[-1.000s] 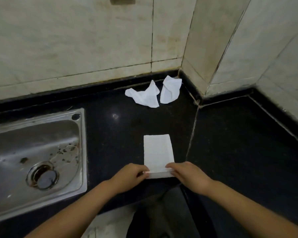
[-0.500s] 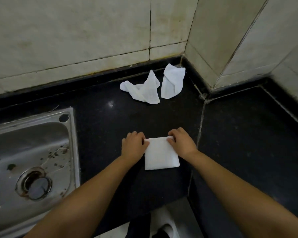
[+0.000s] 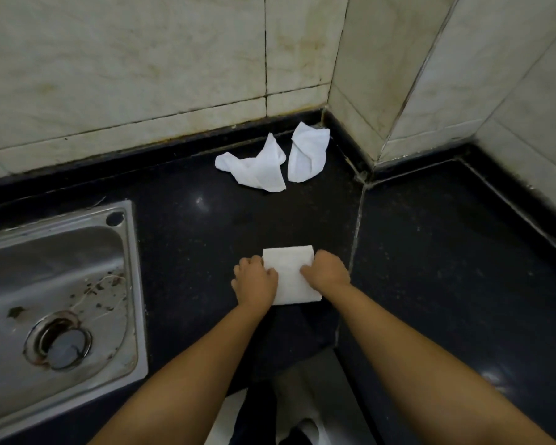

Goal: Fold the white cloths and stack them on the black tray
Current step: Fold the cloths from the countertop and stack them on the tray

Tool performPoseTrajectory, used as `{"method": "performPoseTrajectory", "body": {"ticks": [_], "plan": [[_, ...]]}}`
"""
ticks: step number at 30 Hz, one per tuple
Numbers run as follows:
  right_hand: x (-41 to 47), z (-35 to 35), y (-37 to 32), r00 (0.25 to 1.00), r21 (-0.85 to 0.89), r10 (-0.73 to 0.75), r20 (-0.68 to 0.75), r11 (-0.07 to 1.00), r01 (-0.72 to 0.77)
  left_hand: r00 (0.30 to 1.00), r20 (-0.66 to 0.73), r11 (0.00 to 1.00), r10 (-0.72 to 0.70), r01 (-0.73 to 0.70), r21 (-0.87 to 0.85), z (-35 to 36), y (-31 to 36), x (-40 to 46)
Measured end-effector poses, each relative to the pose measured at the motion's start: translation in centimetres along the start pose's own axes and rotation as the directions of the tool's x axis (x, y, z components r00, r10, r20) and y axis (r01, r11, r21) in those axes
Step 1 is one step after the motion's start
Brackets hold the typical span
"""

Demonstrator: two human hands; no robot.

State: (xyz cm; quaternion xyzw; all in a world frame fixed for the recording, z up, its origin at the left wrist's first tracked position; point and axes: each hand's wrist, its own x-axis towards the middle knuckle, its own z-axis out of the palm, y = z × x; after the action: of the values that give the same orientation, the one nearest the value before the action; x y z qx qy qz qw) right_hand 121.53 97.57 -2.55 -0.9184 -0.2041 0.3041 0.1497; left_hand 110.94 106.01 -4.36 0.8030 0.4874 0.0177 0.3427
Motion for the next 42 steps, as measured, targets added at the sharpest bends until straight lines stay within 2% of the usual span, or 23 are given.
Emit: {"method": "performPoseTrajectory", "body": {"ticks": [2, 3, 5, 7, 10, 12, 14, 18, 20, 25, 31, 37, 42], "plan": [[-0.9, -1.5, 0.8, 0.998, 0.308, -0.005, 0.061, 0.951, -0.014, 0.996, 0.086, 0.934, 0.013, 0.018, -0.356, -1.1, 0.2, -0.8], [-1.6, -2.4, 1.3, 0.994, 0.468, -0.004, 0.110, 0.882, -0.048, 0.991, 0.132, 0.871, 0.016, 0.051, -0.489, -1.8, 0.4, -1.2], [-3.3, -4.1, 2.5, 0.970, 0.714, -0.003, 0.241, 0.678, -0.176, 0.977, 0.215, 0.753, 0.016, 0.129, -0.646, -2.8, 0.9, -2.2], [-5.1, -5.4, 4.0, 0.948, 0.814, 0.010, 0.317, 0.510, -0.278, 0.962, 0.267, 0.656, 0.055, 0.167, -0.736, -3.1, 1.9, -3.7], [-8.5, -6.4, 6.8, 0.953, 0.884, 0.020, 0.303, 0.368, -0.289, 0.927, 0.353, 0.560, 0.126, 0.227, -0.796, -2.8, 3.6, -6.2], [-11.4, -7.0, 8.9, 0.970, 0.917, 0.030, 0.240, 0.322, -0.237, 0.868, 0.460, 0.541, 0.187, 0.299, -0.786, -2.3, 4.8, -7.9], [-14.6, -7.4, 11.2, 0.986, 0.949, 0.069, 0.155, 0.268, -0.168, 0.781, 0.579, 0.573, 0.234, 0.371, -0.731, -1.8, 6.3, -9.8], [-22.3, -6.6, 16.4, 0.976, 0.988, 0.215, 0.012, 0.147, -0.045, 0.561, 0.779, 0.700, 0.279, 0.437, -0.565, -0.1, 8.9, -14.6], [-27.0, -5.0, 19.2, 0.949, 0.996, 0.314, -0.029, 0.091, 0.000, 0.436, 0.856, 0.785, 0.278, 0.411, -0.464, 1.1, 9.6, -17.8], [-40.0, 1.2, 25.2, 0.859, 0.998, 0.511, -0.025, -0.042, 0.053, 0.164, 0.964, 0.938, 0.209, 0.244, -0.245, 4.3, 9.0, -28.3], [-57.6, 9.2, 31.1, 0.705, 0.943, 0.704, -0.082, -0.174, 0.284, -0.089, 0.992, 0.996, 0.093, -0.003, -0.094, 8.2, 7.5, -44.8], [-75.3, 15.5, 38.0, 0.521, 0.867, 0.849, -0.084, -0.196, 0.459, -0.276, 0.961, 0.957, 0.029, -0.269, -0.106, 12.9, 6.2, -63.6], [-90.2, 19.3, 44.5, 0.419, 0.843, 0.905, -0.069, -0.172, 0.510, -0.381, 0.924, 0.917, 0.002, -0.368, -0.154, 17.0, 3.5, -80.5]]}}
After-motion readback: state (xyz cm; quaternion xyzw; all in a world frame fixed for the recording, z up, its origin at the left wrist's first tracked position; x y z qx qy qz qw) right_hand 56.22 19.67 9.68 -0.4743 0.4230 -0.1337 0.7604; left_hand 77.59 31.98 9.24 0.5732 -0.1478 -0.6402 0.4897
